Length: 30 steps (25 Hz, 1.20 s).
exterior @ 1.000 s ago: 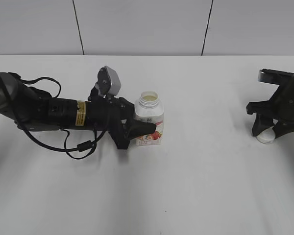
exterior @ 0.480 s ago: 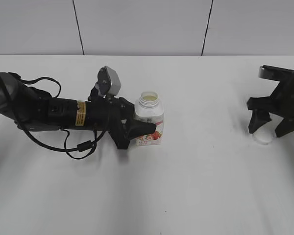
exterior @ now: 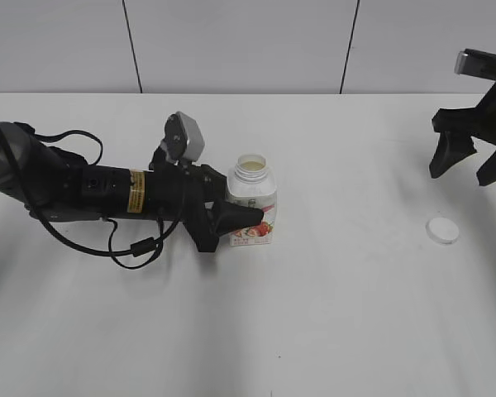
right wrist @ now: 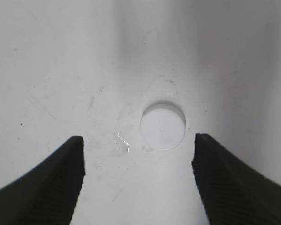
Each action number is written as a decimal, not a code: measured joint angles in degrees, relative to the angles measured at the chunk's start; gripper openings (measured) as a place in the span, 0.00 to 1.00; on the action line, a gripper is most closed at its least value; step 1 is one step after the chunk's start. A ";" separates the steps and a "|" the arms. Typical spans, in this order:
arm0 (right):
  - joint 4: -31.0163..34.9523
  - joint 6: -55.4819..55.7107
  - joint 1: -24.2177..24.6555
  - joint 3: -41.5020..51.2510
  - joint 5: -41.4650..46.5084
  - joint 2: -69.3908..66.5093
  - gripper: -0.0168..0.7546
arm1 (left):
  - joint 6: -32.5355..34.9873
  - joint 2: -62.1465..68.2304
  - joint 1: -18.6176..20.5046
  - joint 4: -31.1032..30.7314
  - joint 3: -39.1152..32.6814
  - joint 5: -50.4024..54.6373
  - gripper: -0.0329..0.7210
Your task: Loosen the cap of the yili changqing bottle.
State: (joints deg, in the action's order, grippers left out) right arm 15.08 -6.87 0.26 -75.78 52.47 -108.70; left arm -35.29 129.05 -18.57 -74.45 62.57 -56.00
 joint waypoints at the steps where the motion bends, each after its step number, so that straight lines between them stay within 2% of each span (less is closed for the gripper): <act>1: 0.05 0.00 0.00 0.00 0.06 0.24 0.76 | 0.00 0.00 0.00 0.12 0.00 0.07 0.54; 5: 0.22 0.00 0.00 0.00 0.34 0.62 0.76 | 0.00 0.00 0.00 1.23 0.00 0.12 0.55; 11: 0.51 0.00 0.00 0.00 0.86 0.68 0.76 | 0.00 0.00 0.00 3.32 0.00 -1.13 0.67; 15: 0.57 0.00 0.00 0.00 1.66 0.68 0.76 | 0.00 0.00 0.00 4.04 0.00 -1.83 0.71; 30: 0.86 -0.76 0.00 -1.64 2.07 4.53 0.76 | -0.02 -6.03 0.00 1.70 0.00 -2.33 0.72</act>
State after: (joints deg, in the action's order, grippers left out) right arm 15.94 -7.63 0.26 -77.42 54.54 -104.18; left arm -35.31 123.01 -18.57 -72.75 62.57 -58.33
